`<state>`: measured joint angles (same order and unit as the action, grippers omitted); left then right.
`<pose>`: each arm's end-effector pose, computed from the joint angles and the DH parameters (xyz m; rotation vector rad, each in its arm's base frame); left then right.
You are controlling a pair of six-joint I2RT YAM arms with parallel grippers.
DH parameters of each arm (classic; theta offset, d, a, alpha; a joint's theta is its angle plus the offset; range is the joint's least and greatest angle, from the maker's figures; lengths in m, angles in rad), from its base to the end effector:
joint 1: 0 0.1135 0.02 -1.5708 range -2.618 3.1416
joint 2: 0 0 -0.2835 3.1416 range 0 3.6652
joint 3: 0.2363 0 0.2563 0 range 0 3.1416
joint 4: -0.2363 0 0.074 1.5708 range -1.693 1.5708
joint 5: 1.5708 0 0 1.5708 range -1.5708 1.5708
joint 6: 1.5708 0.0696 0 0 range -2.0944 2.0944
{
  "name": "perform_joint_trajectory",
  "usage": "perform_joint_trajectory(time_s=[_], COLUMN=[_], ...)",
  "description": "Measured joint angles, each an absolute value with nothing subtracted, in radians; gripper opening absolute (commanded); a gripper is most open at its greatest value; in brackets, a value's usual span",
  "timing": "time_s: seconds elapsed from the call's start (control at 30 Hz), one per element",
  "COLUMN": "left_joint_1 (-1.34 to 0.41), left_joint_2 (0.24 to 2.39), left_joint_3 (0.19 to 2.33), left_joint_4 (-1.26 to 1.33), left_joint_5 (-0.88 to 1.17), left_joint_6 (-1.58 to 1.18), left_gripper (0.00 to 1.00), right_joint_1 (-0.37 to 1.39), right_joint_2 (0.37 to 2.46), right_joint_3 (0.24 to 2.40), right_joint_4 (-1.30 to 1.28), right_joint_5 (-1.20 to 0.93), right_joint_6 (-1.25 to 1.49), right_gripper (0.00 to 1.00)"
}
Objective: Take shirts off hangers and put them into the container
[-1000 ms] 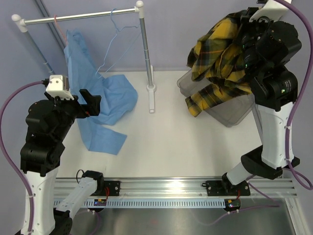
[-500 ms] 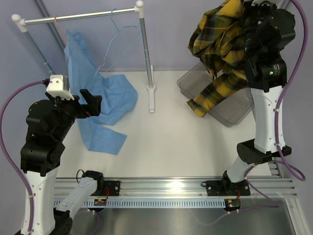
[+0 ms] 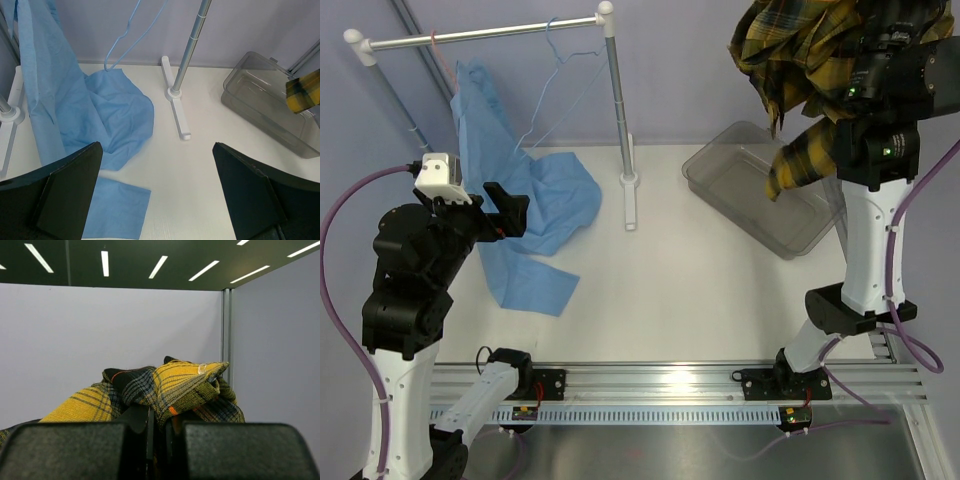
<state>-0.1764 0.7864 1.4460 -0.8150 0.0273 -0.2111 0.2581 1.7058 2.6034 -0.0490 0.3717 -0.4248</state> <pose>0.1195 -0.0232 0.4921 -0.0098 1.7360 -0.3092 0.2563 0.0415 0.7308 0.0961 0.7939 -0.2919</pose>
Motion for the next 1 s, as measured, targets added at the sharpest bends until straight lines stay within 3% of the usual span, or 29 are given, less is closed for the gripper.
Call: perform_joint_trajectory(time_s=[0.13,0.33,0.57,0.73,1.0], left_joint_1=[-0.176,-0.176,-0.176,-0.176,-0.176], left_joint_2=[0.786,0.786,0.783,0.777,0.772], left_joint_3=[1.446,1.428,1.399,1.387,1.372], left_joint_4=[-0.815,-0.816,-0.815,-0.815,-0.815], left_joint_5=[0.028,0.036,0.051,0.057,0.057], left_joint_6=[-0.211,-0.212,-0.219,-0.223,-0.229], left_gripper=[0.99,0.99,0.99,0.99,0.99], right_joint_1=[0.249,0.23,0.156,0.143,0.143], right_joint_2=[1.66,1.567,1.6,1.65,1.75], right_joint_3=[2.482,2.096,1.804,1.862,2.334], right_joint_4=[-0.012,0.015,-0.058,-0.149,-0.245], right_joint_5=[0.373,0.377,0.373,0.333,0.241], right_joint_6=[-0.43,-0.377,-0.228,-0.165,-0.105], right_gripper=[0.0,0.0,0.0,0.0,0.0])
